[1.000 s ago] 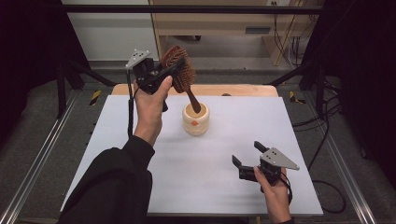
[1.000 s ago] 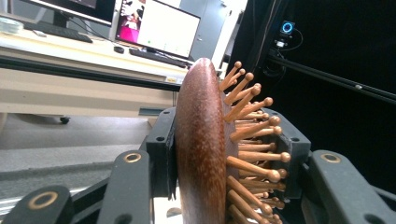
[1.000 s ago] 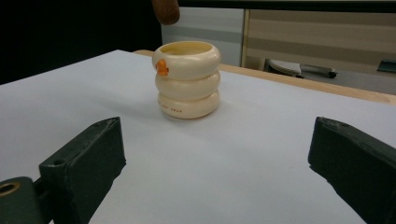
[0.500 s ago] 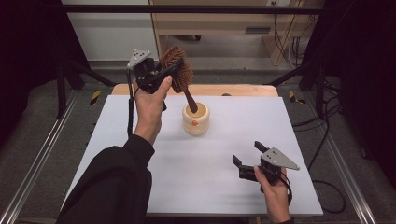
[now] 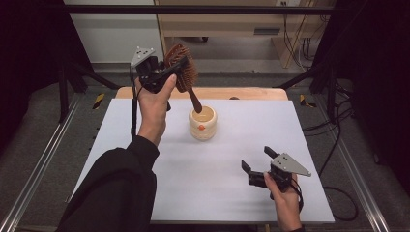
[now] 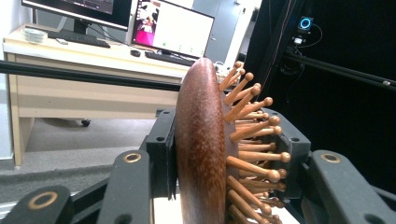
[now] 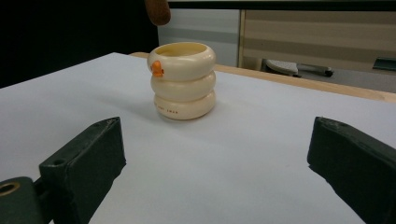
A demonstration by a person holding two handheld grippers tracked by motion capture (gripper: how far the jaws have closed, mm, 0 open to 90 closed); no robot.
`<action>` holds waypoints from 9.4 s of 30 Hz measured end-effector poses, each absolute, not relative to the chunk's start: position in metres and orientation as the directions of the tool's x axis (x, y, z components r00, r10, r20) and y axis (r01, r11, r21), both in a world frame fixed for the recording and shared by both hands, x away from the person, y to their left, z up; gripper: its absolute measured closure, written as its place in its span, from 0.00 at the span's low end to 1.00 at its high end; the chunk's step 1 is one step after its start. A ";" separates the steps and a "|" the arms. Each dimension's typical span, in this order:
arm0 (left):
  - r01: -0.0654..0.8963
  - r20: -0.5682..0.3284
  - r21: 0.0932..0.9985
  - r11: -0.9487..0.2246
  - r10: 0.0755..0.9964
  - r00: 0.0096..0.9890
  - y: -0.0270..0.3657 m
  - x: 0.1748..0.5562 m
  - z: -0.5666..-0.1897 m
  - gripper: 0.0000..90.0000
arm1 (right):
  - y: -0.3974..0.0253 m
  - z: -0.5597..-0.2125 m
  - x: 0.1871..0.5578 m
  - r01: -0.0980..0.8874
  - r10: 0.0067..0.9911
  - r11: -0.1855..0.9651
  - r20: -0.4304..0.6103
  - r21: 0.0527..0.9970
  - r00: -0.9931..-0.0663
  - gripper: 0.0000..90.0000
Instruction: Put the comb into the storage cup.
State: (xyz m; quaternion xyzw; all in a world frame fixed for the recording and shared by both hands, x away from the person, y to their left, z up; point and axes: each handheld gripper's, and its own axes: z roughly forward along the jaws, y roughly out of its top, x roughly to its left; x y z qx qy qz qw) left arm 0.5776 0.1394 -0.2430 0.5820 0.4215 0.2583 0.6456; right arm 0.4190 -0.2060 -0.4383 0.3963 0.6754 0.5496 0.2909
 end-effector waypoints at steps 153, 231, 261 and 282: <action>0.206 -0.163 0.977 0.062 0.839 0.519 0.092 0.598 -0.324 0.57 | -0.211 -0.440 0.422 0.238 0.857 0.071 0.062 0.969 -0.511 0.04; 0.221 -0.222 0.967 0.124 0.835 0.504 0.091 0.603 -0.351 0.57 | -0.205 -0.442 0.422 0.242 0.842 0.091 0.055 0.966 -0.536 0.04; 0.235 -0.246 0.961 0.143 0.830 0.501 0.088 0.605 -0.363 0.56 | -0.205 -0.443 0.422 0.246 0.842 0.090 0.058 0.965 -0.536 0.04; 0.254 -0.251 0.958 0.134 0.822 0.511 0.100 0.610 -0.364 0.55 | -0.205 -0.443 0.423 0.248 0.840 0.094 0.057 0.964 -0.539 0.04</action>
